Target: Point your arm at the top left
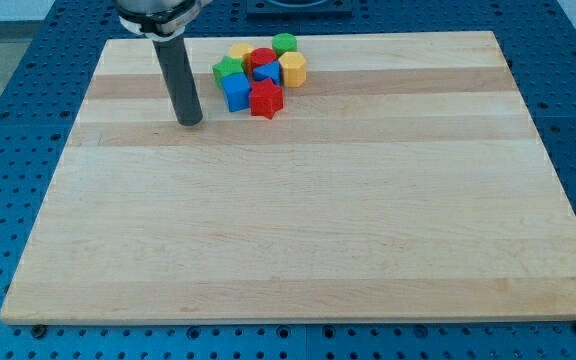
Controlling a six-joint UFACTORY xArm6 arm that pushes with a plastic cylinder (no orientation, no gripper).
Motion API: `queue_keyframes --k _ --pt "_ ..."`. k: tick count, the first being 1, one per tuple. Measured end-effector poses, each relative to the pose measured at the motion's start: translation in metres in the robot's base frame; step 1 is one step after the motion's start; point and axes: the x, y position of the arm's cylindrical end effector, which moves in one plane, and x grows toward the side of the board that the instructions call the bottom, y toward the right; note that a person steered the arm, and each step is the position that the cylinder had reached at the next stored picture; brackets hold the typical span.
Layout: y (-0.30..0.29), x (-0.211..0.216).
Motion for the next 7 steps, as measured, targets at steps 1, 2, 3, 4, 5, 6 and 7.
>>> queue_keyframes --k 1,2,3,4,5,6,7 --pt "-0.025 -0.005" --pt "-0.073 -0.037" --pt "-0.075 -0.076" --pt "-0.08 -0.102" --pt "-0.08 -0.112" --pt "-0.08 -0.125" --pt "-0.08 -0.128"
